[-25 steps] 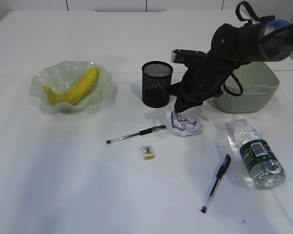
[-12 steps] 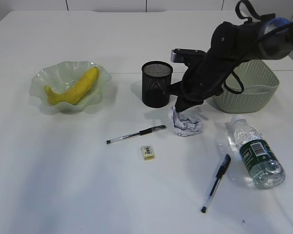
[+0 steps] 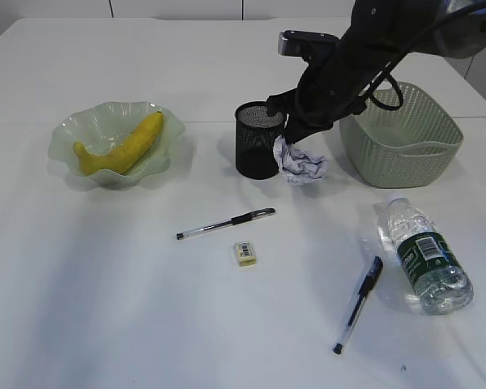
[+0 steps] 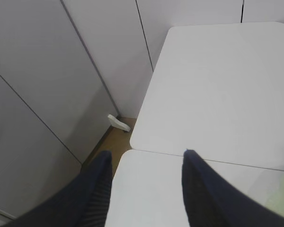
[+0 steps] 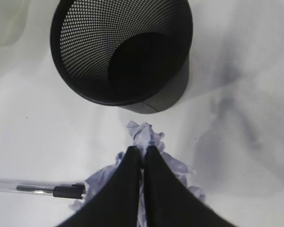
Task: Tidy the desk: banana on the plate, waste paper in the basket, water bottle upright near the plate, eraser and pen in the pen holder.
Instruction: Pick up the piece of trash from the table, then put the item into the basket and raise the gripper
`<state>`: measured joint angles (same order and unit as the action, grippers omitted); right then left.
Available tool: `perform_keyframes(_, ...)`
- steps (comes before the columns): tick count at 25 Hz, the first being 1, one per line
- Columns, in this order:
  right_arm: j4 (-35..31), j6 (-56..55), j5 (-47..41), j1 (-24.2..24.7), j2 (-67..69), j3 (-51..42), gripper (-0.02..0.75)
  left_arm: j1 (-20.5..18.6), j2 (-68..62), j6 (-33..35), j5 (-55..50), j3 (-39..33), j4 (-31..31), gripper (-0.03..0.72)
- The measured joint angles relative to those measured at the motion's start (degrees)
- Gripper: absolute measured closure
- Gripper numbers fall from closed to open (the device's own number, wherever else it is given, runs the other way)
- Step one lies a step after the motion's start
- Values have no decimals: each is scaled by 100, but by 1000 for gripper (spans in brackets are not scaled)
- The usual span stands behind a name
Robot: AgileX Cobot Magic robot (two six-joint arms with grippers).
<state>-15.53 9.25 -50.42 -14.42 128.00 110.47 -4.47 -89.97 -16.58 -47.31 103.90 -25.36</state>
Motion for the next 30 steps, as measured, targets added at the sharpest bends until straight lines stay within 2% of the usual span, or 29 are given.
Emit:
perform_keyframes(21,518,-428,-145,50,0,1233,740,0,-4,0,0,0,0,348)
perform_keyframes(30,633,-615,-211,487,0,1581,740,0,-4,0,0,0,0,348)
